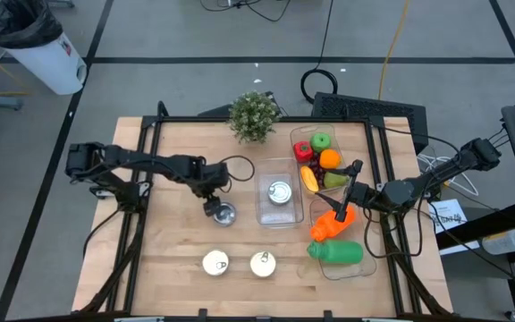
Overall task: Pick & Place Food Item
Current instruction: Put the green tuna can into the middle transparent bin
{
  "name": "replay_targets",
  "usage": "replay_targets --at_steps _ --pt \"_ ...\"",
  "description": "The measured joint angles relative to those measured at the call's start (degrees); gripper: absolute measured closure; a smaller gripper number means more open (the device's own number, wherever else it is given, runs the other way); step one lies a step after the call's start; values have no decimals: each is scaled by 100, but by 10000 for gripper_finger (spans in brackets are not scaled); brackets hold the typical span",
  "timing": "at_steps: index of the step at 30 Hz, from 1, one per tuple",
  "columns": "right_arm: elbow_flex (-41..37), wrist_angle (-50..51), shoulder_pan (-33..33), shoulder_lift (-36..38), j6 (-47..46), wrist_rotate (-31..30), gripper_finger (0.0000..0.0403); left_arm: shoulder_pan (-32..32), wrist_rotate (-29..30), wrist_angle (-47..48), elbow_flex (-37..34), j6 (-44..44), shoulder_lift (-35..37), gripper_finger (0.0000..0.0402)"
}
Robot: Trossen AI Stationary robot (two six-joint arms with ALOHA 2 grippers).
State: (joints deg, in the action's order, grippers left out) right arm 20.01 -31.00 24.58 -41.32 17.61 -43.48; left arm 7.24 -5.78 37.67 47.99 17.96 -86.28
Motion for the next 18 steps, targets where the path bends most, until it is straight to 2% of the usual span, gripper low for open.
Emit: replay_targets --at_steps 5,13,18 --pt "0 2 0 0 0 2 78 317 -6 -234 -157 -157 13 128" --pt "0 3 0 0 -4 2 78 948 43 -863 -859 -267 20 128" --pt "0 1 -3 0 -4 -2 78 1078 44 -1093 -1069 -245 26 129"
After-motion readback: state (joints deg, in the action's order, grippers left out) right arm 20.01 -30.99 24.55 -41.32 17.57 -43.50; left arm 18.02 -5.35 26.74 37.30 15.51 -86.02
